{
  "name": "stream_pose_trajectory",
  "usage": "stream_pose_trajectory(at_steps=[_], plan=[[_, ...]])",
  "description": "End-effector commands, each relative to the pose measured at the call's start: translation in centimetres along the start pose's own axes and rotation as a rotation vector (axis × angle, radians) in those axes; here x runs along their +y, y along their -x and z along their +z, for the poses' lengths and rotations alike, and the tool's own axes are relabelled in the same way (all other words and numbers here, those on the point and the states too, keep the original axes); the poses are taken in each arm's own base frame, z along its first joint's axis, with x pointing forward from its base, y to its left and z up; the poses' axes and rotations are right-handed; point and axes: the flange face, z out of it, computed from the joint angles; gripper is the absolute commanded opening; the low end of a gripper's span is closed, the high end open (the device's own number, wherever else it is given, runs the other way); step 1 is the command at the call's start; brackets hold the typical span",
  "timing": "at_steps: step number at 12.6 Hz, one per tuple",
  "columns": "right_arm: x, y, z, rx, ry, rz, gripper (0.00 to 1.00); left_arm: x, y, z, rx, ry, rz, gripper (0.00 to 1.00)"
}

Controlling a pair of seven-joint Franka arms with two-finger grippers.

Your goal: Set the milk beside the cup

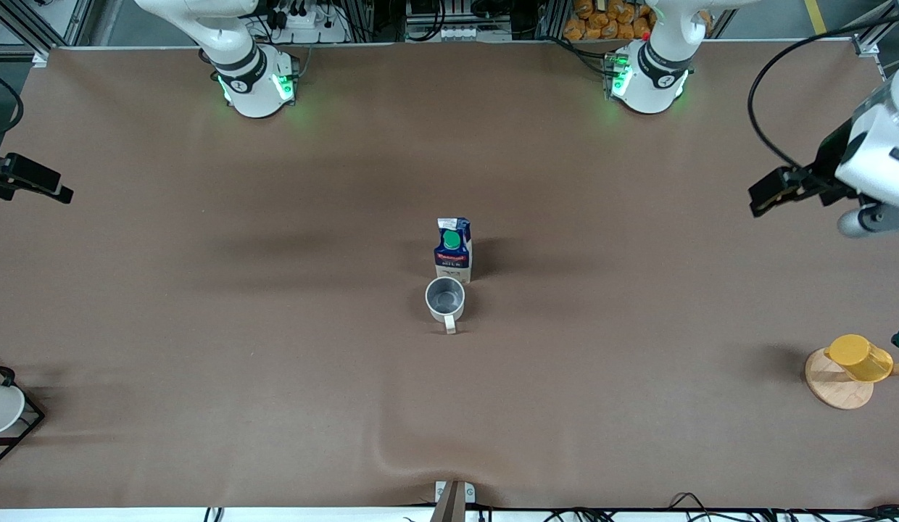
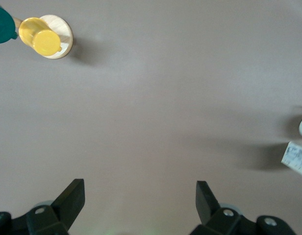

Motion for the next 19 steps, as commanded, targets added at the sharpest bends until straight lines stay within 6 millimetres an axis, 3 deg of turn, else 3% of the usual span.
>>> stream_pose_trajectory(at_steps=[1,5,8,12,16,19], plan=[[0.0,0.1,-0.2,0.0,-0.001,-0.004,1.0,-2.9,2.5,0.1,-0.025,0.037,0.025,1.0],[-1.2,0.1,-0.3,0.001,0.013,-0.025,1.0,-4.9,4.4,-0.2,-0.029,0.056,0.039,1.0],[-1.5,0.1,-0.3,0.002,0.014,-0.031,1.0,-7.5,4.3,-0.2,-0.025,0.062,0.042,1.0],[-1.7,0.2,-0.3,0.001,0.038,-0.036,1.0,-8.7,4.4,-0.8,-0.011,0.067,0.033,1.0],[-0.7,0.2,-0.1,-0.005,0.038,-0.024,1.0,-8.6,4.2,-0.6,-0.015,0.088,0.029,1.0],[-0.5,0.1,-0.1,-0.001,0.038,-0.019,1.0,-7.4,4.2,-0.4,-0.017,0.088,0.037,1.0]])
